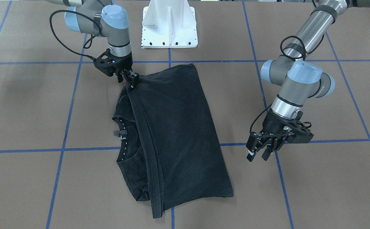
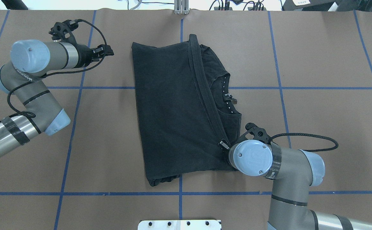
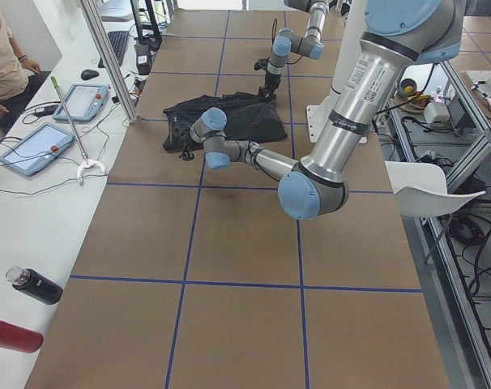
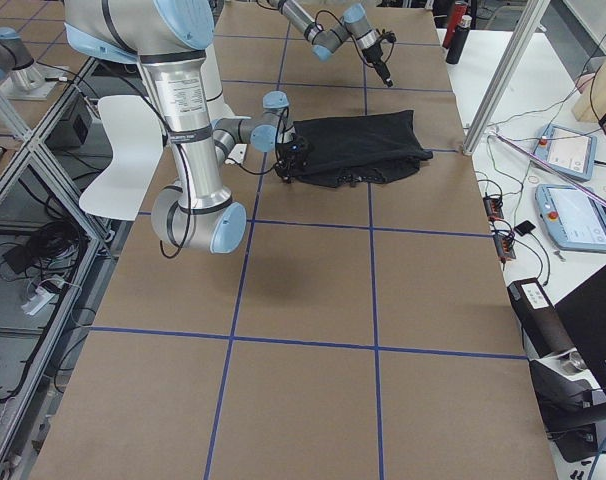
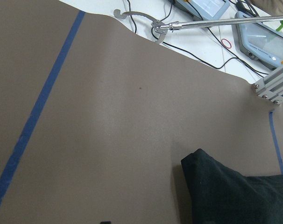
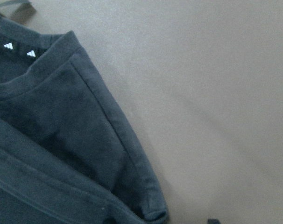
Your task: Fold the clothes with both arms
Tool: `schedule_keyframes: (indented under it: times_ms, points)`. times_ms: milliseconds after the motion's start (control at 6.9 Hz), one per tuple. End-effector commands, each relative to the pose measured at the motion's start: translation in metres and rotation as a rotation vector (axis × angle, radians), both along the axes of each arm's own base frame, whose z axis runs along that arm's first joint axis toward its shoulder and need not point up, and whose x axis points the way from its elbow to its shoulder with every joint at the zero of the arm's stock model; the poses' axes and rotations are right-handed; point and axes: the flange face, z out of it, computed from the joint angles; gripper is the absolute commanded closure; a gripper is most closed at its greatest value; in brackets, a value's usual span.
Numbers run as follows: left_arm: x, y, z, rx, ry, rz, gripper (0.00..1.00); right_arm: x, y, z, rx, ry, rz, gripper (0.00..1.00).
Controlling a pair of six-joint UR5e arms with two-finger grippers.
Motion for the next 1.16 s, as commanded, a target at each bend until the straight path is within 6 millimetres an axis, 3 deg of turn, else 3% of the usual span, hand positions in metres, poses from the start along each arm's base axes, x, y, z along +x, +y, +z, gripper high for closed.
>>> schedule_keyframes:
  times_ms: [0, 145, 1014]
  points:
    - [0.000, 0.000, 0.001, -0.001, -0.003, 0.000, 0.28, -0.002, 0.000, 0.000, -0.003, -0.001, 0.002, 0.82]
    - [0.000, 0.000, 0.001, -0.001, -0.001, 0.000, 0.28, 0.000, -0.001, -0.002, 0.000, -0.003, 0.003, 1.00]
    - [0.001, 0.000, 0.004, -0.004, -0.004, 0.000, 0.27, 0.008, -0.003, -0.012, -0.008, -0.010, -0.003, 1.00]
